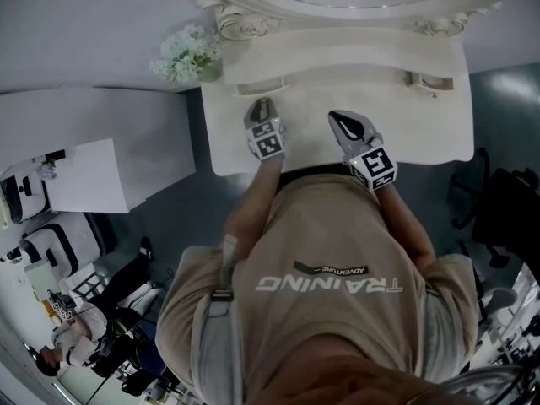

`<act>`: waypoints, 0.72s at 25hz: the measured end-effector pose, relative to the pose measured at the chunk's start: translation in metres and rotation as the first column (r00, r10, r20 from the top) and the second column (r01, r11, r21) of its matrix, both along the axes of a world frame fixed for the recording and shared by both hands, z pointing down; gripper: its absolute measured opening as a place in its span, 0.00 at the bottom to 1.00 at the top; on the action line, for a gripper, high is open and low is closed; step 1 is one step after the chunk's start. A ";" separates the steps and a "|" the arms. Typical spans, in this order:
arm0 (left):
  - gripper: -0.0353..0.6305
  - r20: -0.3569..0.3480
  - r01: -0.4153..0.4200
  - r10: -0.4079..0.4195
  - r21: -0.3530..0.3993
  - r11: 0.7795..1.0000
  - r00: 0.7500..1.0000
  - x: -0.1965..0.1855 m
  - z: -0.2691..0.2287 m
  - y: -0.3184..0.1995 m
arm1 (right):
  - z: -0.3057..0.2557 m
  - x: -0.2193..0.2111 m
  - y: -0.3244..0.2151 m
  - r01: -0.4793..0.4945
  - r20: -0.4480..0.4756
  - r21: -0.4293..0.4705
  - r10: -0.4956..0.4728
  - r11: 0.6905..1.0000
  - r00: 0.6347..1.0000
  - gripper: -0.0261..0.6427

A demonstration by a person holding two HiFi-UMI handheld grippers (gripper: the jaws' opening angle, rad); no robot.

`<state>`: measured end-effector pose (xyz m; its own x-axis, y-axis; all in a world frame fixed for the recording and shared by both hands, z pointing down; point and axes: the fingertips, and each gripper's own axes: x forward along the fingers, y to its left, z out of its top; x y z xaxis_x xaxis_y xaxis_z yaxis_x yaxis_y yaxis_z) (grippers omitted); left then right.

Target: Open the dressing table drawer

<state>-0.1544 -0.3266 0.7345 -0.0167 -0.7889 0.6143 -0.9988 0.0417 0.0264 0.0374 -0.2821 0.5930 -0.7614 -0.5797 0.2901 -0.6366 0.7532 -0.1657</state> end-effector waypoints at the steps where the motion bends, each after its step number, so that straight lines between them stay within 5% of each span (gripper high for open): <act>1: 0.20 0.000 0.001 -0.001 0.000 1.000 1.000 0.000 0.000 0.002 | 0.000 0.000 0.002 0.001 0.000 0.000 -0.001 1.000 1.000 0.04; 18: 0.23 -0.023 -0.026 0.027 0.034 0.999 0.999 -0.001 -0.002 0.025 | -0.002 0.001 0.032 -0.011 -0.023 0.018 0.011 1.000 1.000 0.04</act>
<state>-0.1553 -0.3013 0.7329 0.0185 -0.8091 0.5874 -0.9986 0.0138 0.0505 0.0388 -0.2504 0.5905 -0.7481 -0.5935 0.2966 -0.6485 0.7488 -0.1373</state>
